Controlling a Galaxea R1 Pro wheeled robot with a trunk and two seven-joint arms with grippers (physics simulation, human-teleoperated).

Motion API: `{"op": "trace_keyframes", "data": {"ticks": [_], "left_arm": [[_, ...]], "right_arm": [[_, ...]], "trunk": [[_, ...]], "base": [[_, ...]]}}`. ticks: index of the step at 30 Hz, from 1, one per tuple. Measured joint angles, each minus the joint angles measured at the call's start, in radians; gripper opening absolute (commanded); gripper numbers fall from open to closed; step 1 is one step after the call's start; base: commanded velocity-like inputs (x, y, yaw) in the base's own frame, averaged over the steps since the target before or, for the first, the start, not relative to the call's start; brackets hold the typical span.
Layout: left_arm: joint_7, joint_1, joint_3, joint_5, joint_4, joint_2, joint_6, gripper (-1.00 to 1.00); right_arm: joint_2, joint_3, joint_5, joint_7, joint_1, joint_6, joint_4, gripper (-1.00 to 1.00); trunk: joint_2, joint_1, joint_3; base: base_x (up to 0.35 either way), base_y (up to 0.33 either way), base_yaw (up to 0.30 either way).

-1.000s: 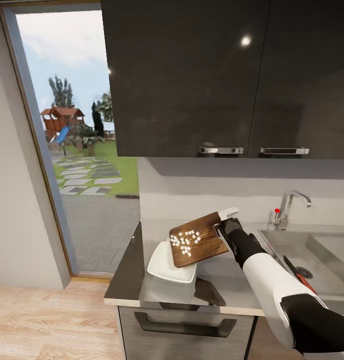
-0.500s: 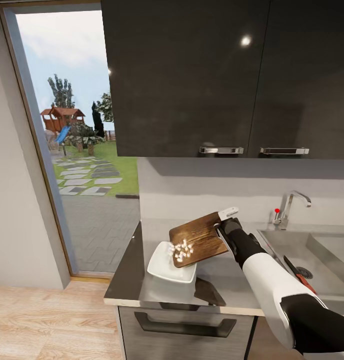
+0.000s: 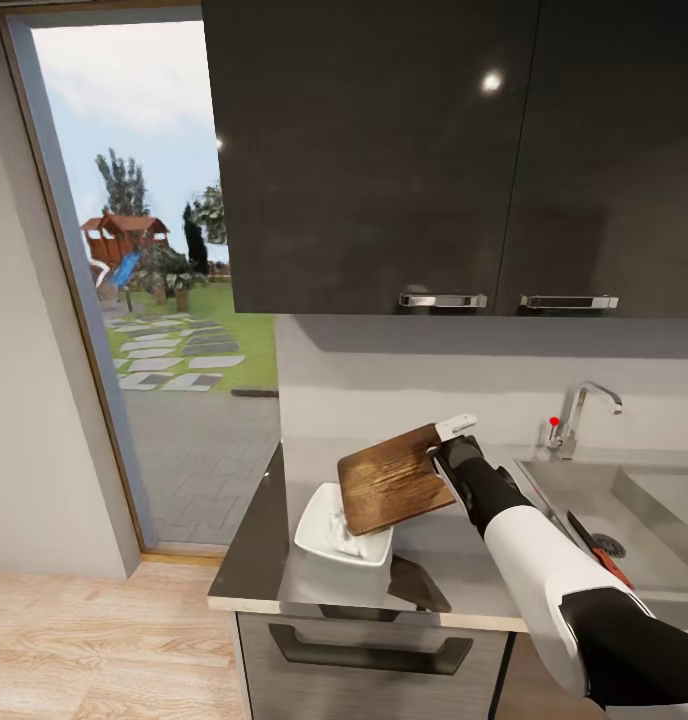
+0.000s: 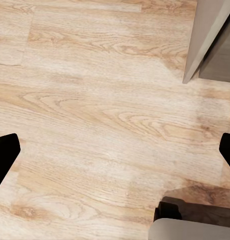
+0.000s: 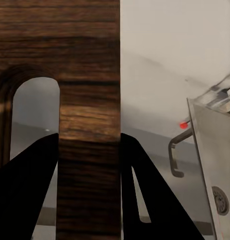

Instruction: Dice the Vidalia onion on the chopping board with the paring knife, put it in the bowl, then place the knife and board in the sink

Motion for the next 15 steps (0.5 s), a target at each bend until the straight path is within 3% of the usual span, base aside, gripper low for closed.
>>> {"op": "trace_keyframes", "data": {"ticks": [11, 15], "left_arm": [[0.000, 0.000, 0.000, 0.000, 0.000, 0.000, 0.000, 1.00], [0.000, 0.000, 0.000, 0.000, 0.000, 0.000, 0.000, 1.00]], "right_arm": [[-0.011, -0.012, -0.002, 0.009, 0.000, -0.032, -0.016, -1.00], [-0.024, -0.025, -0.085, 0.065, 0.000, -0.055, -0.017, -1.00]], "trunk": [[0.000, 0.000, 0.000], [0.000, 0.000, 0.000]], "base": [[0.000, 0.000, 0.000], [0.000, 0.000, 0.000]]}}
